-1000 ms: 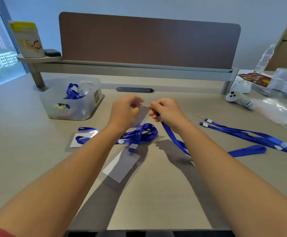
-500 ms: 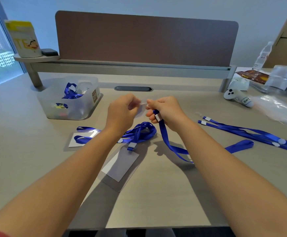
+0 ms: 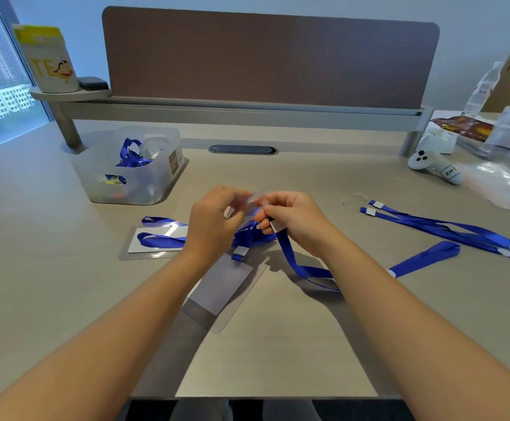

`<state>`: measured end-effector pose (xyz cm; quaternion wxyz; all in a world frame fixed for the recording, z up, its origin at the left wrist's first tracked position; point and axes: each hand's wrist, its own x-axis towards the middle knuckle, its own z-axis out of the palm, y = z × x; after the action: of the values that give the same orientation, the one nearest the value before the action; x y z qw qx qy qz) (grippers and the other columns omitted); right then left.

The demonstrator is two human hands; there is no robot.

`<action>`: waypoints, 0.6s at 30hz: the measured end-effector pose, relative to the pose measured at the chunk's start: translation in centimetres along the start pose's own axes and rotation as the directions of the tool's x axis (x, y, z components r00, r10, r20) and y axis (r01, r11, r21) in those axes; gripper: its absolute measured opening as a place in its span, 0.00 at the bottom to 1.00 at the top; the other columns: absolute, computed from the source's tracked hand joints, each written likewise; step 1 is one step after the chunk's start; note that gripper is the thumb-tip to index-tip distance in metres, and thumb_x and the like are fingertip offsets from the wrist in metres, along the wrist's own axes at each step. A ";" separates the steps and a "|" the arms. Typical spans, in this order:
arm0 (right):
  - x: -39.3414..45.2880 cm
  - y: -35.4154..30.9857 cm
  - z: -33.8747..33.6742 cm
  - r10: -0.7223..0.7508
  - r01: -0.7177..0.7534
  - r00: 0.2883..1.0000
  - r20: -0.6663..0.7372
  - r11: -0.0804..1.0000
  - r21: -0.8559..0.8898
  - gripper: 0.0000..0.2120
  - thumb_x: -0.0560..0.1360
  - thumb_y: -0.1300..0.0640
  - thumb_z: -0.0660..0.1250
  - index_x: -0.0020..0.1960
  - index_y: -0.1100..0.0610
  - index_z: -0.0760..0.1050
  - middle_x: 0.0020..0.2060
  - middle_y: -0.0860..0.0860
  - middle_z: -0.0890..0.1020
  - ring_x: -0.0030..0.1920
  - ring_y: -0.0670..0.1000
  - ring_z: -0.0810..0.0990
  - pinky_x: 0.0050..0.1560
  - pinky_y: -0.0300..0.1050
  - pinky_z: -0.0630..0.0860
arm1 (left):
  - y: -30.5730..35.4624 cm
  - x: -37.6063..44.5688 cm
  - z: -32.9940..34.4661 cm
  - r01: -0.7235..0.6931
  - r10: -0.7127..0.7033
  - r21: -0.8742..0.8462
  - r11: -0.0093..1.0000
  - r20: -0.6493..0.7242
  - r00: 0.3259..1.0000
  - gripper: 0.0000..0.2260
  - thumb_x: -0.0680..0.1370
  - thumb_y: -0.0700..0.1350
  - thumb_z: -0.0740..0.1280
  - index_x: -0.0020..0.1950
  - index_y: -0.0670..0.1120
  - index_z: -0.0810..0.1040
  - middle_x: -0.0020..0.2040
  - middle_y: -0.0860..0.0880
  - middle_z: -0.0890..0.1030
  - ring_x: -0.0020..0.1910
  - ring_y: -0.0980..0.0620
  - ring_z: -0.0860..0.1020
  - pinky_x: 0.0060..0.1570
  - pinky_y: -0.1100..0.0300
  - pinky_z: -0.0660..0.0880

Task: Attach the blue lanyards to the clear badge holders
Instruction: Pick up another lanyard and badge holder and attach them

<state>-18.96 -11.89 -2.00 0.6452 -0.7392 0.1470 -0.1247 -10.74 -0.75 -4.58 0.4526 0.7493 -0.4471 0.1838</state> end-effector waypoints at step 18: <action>-0.3 0.1 -0.1 0.121 -0.118 0.991 -0.055 0.992 0.054 0.14 0.75 0.48 0.62 0.36 0.56 0.75 0.27 0.51 0.78 0.21 0.44 0.74 0.26 0.35 0.73 | -1.3 -0.6 -0.1 -0.177 0.144 0.186 0.967 0.176 0.974 0.13 0.70 0.40 0.63 0.54 0.42 0.77 0.42 0.37 0.82 0.38 0.41 0.80 0.35 0.60 0.72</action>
<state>-19.28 -11.84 -2.12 0.6656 -0.7085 0.2066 -0.1112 -9.97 -0.10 -5.57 0.3209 0.7647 -0.5206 0.2030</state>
